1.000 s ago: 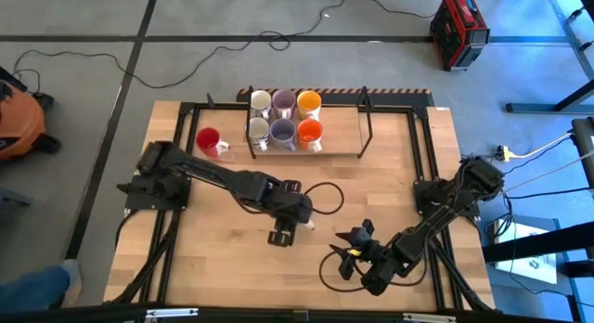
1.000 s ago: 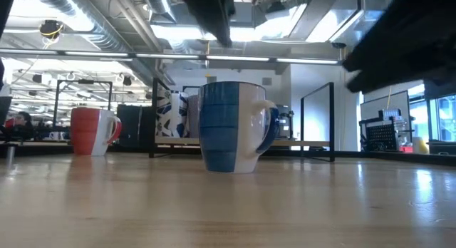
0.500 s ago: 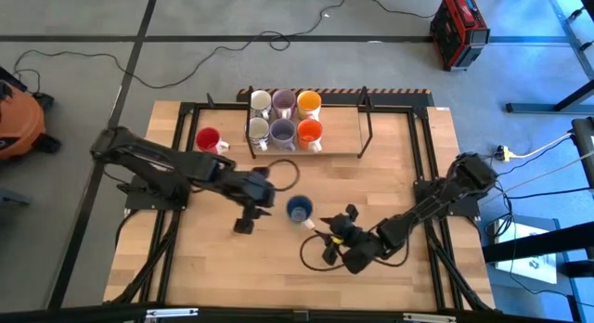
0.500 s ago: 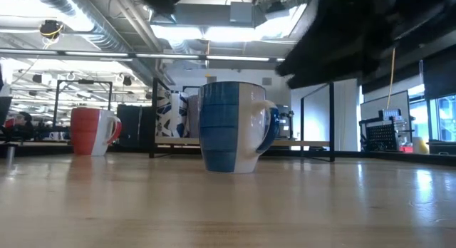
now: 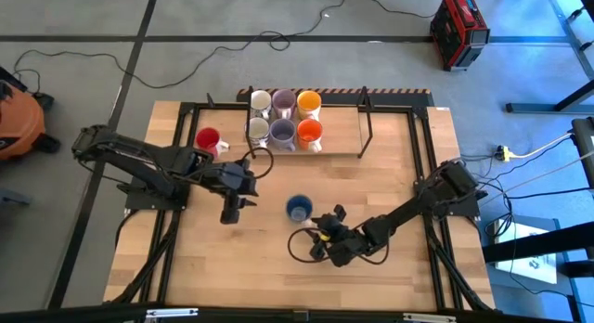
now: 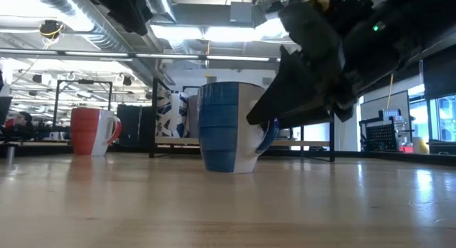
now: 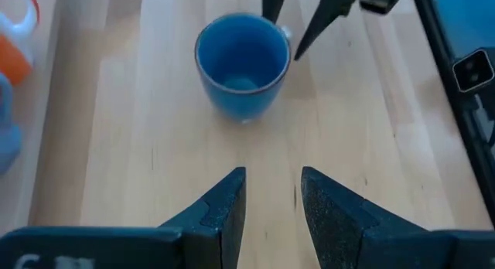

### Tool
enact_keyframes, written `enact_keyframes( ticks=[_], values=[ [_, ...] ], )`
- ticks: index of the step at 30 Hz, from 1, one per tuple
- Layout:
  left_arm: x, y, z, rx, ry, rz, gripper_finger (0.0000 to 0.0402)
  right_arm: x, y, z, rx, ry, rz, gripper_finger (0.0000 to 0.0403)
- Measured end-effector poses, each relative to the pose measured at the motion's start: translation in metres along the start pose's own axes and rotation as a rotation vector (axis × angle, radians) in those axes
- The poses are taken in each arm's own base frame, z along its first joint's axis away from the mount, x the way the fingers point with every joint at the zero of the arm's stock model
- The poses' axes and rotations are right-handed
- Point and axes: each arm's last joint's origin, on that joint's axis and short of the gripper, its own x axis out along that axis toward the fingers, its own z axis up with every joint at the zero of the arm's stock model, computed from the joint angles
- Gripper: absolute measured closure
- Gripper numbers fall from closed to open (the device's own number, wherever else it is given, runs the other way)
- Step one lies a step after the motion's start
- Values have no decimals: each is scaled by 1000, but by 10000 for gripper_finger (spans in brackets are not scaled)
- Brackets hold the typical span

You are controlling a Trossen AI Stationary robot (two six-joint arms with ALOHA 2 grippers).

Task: Place coffee mugs
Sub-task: Put the blue mug on the shelf

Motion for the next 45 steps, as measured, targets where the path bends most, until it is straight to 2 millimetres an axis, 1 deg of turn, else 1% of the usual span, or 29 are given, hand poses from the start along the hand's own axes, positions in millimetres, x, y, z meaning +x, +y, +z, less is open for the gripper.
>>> enact_keyframes(
  ticks=[2, 5, 11, 14, 16, 20, 27, 32, 36, 38, 45],
  values=[
    [1, 0, 0, 1, -7, -1, 281, 1, -1, -1, -2, -18, -19, 230],
    [2, 2, -1, -2, 1, 5, 281, 3, -2, 0, -2, -27, -34, 260],
    [2, 8, 0, -4, -1, 24, 281, 3, -2, -1, 4, 3, -21, 368],
    [2, 10, 0, -10, -2, 29, 281, 3, -2, -1, -4, 5, -17, 371],
    [2, 11, 1, -14, -5, 31, 281, 2, -2, 0, 24, 4, -17, 371],
    [-7, 12, 1, -28, -38, 21, 281, -4, -2, 6, 77, 4, -4, 371],
    [-43, 14, -3, -49, -167, 25, 281, -22, -2, 31, 88, -59, 2, 371],
    [-70, 15, -8, -57, -265, 43, 281, -48, -2, 56, 106, -100, 45, 371],
    [-86, 17, -13, -65, -326, 82, 281, -69, -10, 76, 109, -123, 40, 371],
    [-90, 18, -14, -63, -347, 92, 281, -77, -16, 87, 101, -148, 27, 371],
    [-98, 19, -17, -48, -368, 125, 281, -99, -49, 122, 117, -222, -107, 371]
  ],
)
